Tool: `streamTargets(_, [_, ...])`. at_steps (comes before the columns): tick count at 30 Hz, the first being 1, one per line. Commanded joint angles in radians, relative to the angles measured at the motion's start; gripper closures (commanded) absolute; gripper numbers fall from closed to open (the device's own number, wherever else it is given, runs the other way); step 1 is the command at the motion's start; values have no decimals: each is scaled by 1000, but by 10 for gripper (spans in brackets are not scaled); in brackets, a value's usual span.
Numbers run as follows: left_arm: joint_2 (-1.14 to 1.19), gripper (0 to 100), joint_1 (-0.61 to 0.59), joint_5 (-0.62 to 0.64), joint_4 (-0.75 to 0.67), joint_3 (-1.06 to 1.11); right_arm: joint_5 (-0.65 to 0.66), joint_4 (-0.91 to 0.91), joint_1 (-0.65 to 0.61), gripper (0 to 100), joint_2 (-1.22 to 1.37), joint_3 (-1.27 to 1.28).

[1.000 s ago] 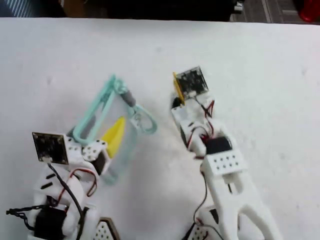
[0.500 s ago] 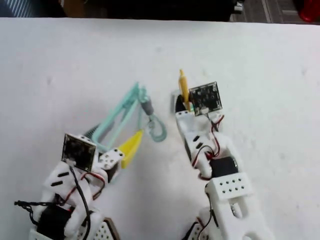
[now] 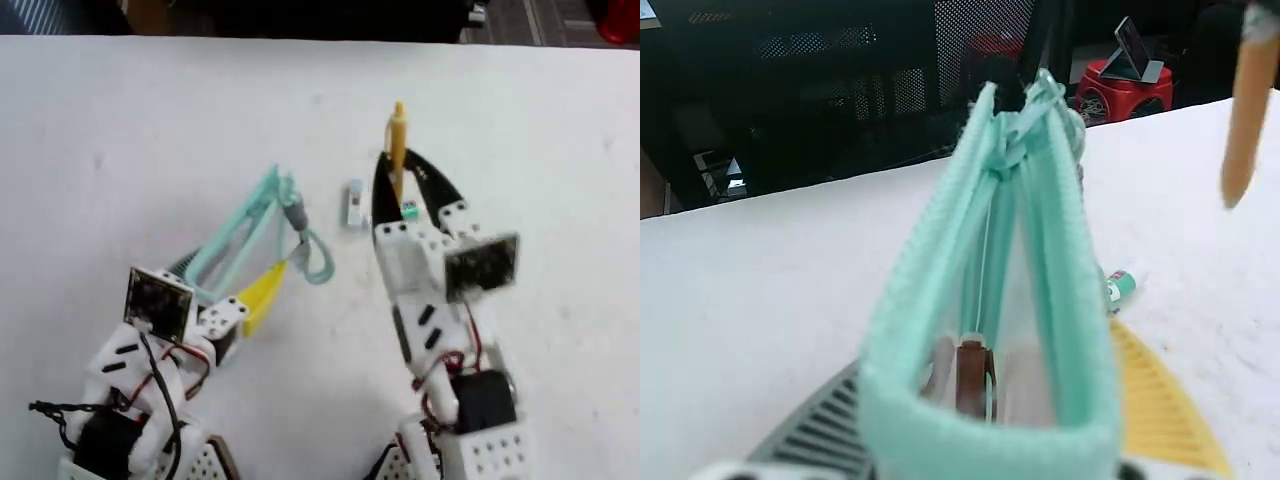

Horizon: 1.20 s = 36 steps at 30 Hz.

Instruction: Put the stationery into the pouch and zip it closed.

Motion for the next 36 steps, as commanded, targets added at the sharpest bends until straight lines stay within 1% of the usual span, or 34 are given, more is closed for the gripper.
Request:
streamTargets(1, [8, 729, 22, -6, -23, 2, -11, 18, -19, 981, -111, -141])
streamTargets(4, [8, 729, 54, -8, -23, 2, -11, 19, -101, 981, -117, -247])
streamTargets(7, [8, 729, 81, -8, -21, 11, -14, 53, -170, 982, -64, -361])
streamTargets(8, [8, 729, 79, -8, -23, 17, -32, 65, -186, 982, -33, -399])
streamTargets(11, [8, 729, 79, -8, -46, 32, -147, 74, -228, 982, 101, -508])
streamTargets(13, [8, 729, 73, -8, -64, 46, -201, 81, -280, 982, 206, -577])
streamTargets(18, [8, 729, 71, -8, -72, 54, -216, 232, -437, 982, 415, -729])
streamTargets(21, [8, 729, 71, -8, -72, 54, -216, 262, -496, 981, 487, -753])
streamTargets(24, [8, 729, 71, -8, -72, 54, -216, 268, -519, 981, 521, -738])
streamTargets(36, [8, 729, 71, -8, -72, 54, -210, 266, -522, 981, 524, -589])
